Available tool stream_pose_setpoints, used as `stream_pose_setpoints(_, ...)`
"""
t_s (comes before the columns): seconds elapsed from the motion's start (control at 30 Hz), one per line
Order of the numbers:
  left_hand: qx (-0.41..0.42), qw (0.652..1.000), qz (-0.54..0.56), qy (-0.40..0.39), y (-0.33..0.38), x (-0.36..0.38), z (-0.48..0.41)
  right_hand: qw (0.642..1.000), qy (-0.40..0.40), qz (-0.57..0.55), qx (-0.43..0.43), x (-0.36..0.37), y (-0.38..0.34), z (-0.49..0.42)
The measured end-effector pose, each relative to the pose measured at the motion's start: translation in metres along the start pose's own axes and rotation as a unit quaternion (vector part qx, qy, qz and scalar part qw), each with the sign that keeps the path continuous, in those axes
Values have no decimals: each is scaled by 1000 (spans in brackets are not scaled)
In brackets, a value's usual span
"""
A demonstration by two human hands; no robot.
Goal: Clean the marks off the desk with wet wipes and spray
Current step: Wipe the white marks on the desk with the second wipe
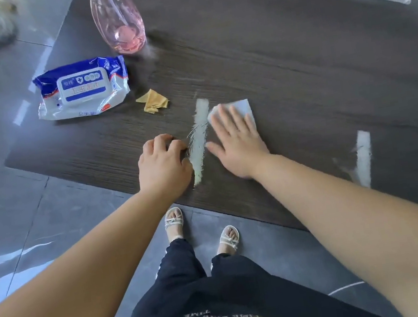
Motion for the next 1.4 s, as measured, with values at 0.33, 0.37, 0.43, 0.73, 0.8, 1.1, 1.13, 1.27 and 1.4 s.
stream_pose_setpoints(0.33,24,999,-20,-15,1,-10,-21,995,12,-15,97,-38,71,-41)
stream_pose_setpoints(0.37,39,999,-21,-8,2,-11,-25,993,19,-29,115,-43,57,-58)
stream_pose_setpoints(0.43,65,997,-36,-8,2,-13,-37,996,19,-37,84,-42,23,-79)
stream_pose_setpoints(0.73,134,986,-95,24,-12,-6,-45,1000,-10,16,10,-62,59,-97)
stream_pose_setpoints(0.8,149,985,-81,28,-11,-7,-47,998,14,-9,61,-72,40,-136)
stream_pose_setpoints(1.1,162,984,-55,46,-15,-12,-56,972,-46,66,-219,-60,9,-111)
stream_pose_setpoints(1.13,164,984,-53,50,-16,-12,-56,978,-36,71,-193,-66,25,-117)
stream_pose_setpoints(1.27,159,984,-56,62,-15,-12,-57,1000,0,26,12,-81,30,-167)
stream_pose_setpoints(1.4,140,987,-38,75,-7,-14,-58,999,6,-2,-45,-66,-18,-156)
Point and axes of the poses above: each hand's wrist, its own z-axis away from the middle knuckle, its own x-axis out of the palm, y = z × x, the point moved 2 cm from there along -z, towards the middle knuckle, and after that the axes turned 2 degrees about -z, right-handed, at the moved point
